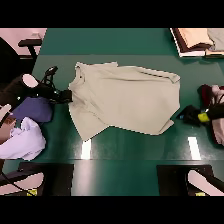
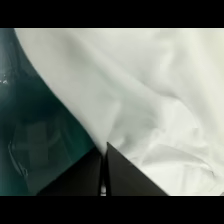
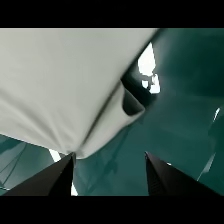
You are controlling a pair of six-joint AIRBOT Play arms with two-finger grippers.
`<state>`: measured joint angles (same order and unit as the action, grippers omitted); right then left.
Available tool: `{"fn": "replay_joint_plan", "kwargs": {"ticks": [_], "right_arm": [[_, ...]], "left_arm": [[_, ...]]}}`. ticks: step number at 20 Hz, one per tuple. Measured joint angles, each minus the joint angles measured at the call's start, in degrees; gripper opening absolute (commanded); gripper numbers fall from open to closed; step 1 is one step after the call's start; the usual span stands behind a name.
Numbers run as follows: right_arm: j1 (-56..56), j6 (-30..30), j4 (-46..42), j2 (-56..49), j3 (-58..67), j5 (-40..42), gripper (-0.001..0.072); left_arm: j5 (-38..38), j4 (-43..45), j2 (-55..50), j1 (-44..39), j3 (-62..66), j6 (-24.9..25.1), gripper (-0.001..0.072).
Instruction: Fold the shirts.
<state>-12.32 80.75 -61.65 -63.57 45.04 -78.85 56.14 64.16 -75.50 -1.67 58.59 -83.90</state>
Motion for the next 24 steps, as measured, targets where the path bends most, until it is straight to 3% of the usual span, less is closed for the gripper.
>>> {"fn": "replay_joint_plan", "kwargs": {"ticks": [3,5,6,7,8,10,17,24], "right_arm": [[0.6,0.1,1.6,-1.2,-6.3,3.9,0.0436],[2.3,0.2,3.2,-2.3,-8.2,7.3,0.0299],[3.1,0.2,3.5,-2.8,-8.6,9.2,0.0286],[4.0,0.2,3.9,-3.0,-8.7,10.5,0.022],[4.8,0.2,4.1,-3.0,-8.8,11.9,0.009],[5.6,0.2,3.7,-2.6,-8.6,13.9,0.0021],[3.7,0.2,-0.6,9.2,-2.2,12.7,0.002],[-2.7,-0.1,-1.1,20.9,33.0,10.2,0.002]], "left_arm": [[0.8,-0.1,0.6,0.0,0.3,0.2,0.0022],[1.5,-0.1,0.8,0.0,0.3,0.2,0.0022],[1.9,-0.1,0.9,0.0,0.4,0.3,0.0023],[2.3,-0.1,0.9,0.0,0.4,0.3,0.0023],[2.7,-0.1,0.9,0.0,0.4,0.3,0.0022],[3.5,-0.1,1.0,0.0,0.4,0.3,0.0022],[4.7,0.2,10.9,0.1,5.6,0.4,0.0022],[0.9,1.3,28.1,0.1,31.9,0.4,0.0022]]}}
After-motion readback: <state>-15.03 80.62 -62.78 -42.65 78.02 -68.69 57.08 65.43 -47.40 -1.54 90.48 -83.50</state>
